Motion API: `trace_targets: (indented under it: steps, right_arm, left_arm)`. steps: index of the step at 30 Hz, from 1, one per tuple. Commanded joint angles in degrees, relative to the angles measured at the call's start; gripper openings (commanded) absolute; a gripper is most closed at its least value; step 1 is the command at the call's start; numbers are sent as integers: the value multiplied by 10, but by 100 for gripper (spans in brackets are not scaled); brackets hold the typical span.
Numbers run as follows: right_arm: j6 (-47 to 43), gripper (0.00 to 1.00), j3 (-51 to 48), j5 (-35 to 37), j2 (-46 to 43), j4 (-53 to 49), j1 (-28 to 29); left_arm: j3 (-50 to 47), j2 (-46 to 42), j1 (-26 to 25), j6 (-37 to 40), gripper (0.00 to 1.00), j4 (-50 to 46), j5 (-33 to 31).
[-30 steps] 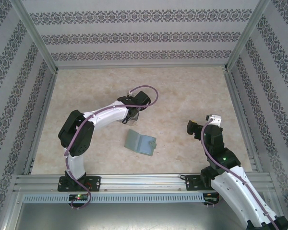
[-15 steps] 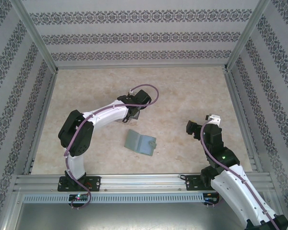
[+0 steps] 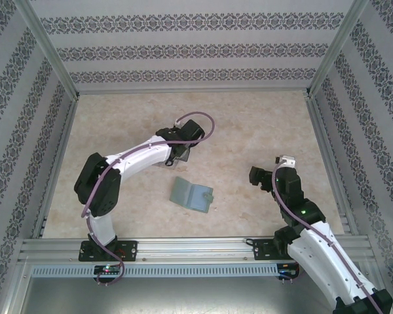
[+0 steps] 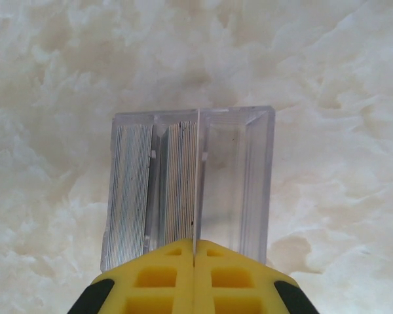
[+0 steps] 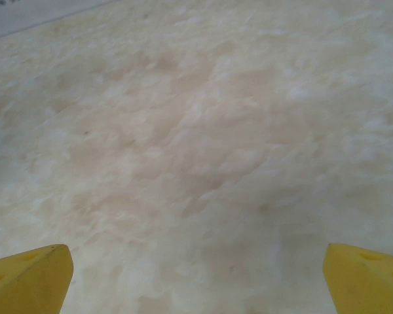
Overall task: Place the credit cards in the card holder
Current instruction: Pick up the credit card from the storage box, then pass the credit card.
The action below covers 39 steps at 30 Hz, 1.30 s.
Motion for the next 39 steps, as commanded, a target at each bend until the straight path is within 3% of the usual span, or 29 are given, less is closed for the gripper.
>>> trace_targets:
  steps: [1,7,13,16,21,23,24,27,31,39]
  right_arm:
    - [41,98,21,-80,29,29,-5]
    - [119,98,55,-223,119,79,-6]
    - [217,95,76,-402,169,194,-7]
    - [336,93,38,-443,191,340,5]
    - [396,88,40,-408,216,400,66]
    - [408,78,42,-379,224,403,85]
    - [421,71,40,-362,226,406,90]
    - [464,68,17,-315,227,432,102]
    - [493,57,-5,-280,231,454,110]
    - [532,61,-32,-252,222,461,125]
  left_arm:
    - [-4,-49,-2,-2,1,-13,12]
    - [-39,-115,-2,-10,0,8,51]
    - [-148,-238,3,-71,0,144,285]
    - [-213,-282,6,-140,0,252,405]
    - [-261,-289,6,-238,0,373,509]
    - [-286,-286,6,-281,0,438,538]
    - [-298,-284,6,-300,0,468,546]
    - [-312,-270,6,-326,0,503,555]
    - [-329,-264,5,-343,0,542,563]
    - [-346,-260,5,-370,0,571,547]
